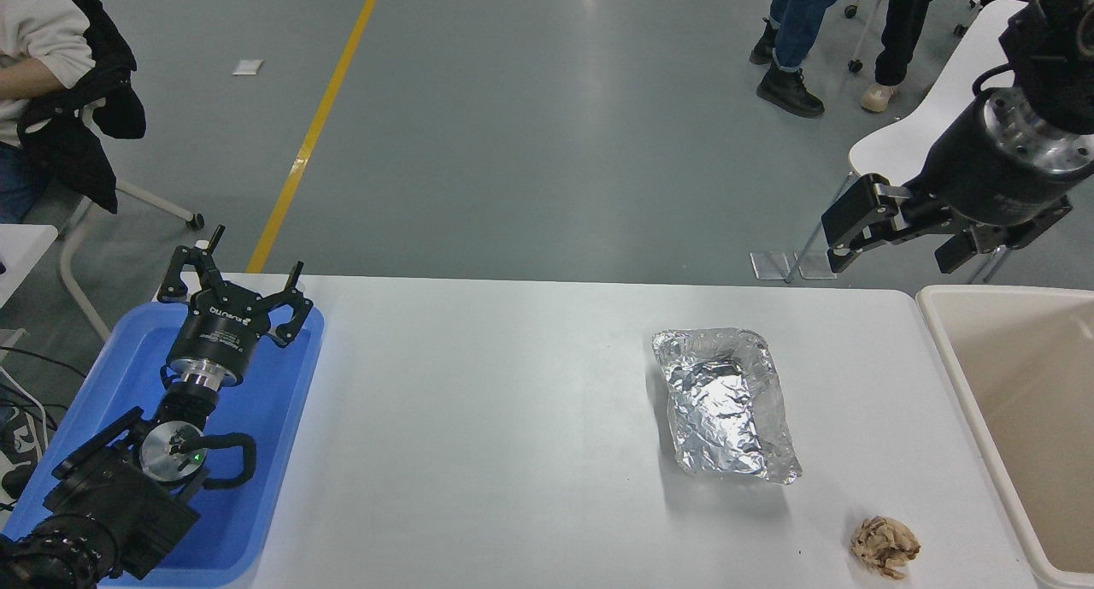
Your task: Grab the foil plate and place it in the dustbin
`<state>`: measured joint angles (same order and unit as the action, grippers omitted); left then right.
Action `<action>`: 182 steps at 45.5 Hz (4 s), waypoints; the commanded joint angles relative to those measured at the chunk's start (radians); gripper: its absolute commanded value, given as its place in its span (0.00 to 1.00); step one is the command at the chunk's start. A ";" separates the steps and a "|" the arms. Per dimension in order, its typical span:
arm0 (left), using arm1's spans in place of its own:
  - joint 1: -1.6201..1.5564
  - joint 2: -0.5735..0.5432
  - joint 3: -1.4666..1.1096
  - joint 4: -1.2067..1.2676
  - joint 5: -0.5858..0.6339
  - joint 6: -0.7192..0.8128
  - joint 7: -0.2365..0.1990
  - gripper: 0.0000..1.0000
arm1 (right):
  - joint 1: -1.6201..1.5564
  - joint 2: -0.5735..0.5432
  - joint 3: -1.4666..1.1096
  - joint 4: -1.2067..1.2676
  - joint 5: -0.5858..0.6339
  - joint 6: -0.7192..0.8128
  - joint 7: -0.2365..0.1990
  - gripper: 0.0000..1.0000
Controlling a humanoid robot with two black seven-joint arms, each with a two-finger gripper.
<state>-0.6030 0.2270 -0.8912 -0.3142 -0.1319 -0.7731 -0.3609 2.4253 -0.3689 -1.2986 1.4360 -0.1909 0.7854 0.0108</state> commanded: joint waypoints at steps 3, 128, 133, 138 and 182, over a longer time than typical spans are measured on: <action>-0.001 -0.002 0.002 0.000 0.002 0.002 -0.003 1.00 | 0.024 -0.002 -0.002 0.000 0.001 0.000 0.000 1.00; 0.000 0.002 0.000 0.000 0.000 0.000 0.000 1.00 | -0.632 -0.013 0.122 -0.135 -0.079 -0.436 0.000 1.00; 0.000 0.000 0.000 0.000 0.000 0.000 0.000 1.00 | -0.735 -0.016 0.186 -0.206 -0.131 -0.468 0.000 1.00; 0.000 0.000 0.000 0.000 0.000 0.000 0.000 1.00 | -0.805 -0.010 0.209 -0.261 -0.139 -0.480 0.000 1.00; 0.000 0.002 0.000 0.000 0.000 0.000 0.000 1.00 | -1.175 0.119 0.407 -0.583 -0.139 -0.544 0.000 1.00</action>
<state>-0.6029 0.2284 -0.8913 -0.3141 -0.1319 -0.7731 -0.3605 1.3248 -0.2660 -0.9341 0.9000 -0.3294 0.2845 0.0104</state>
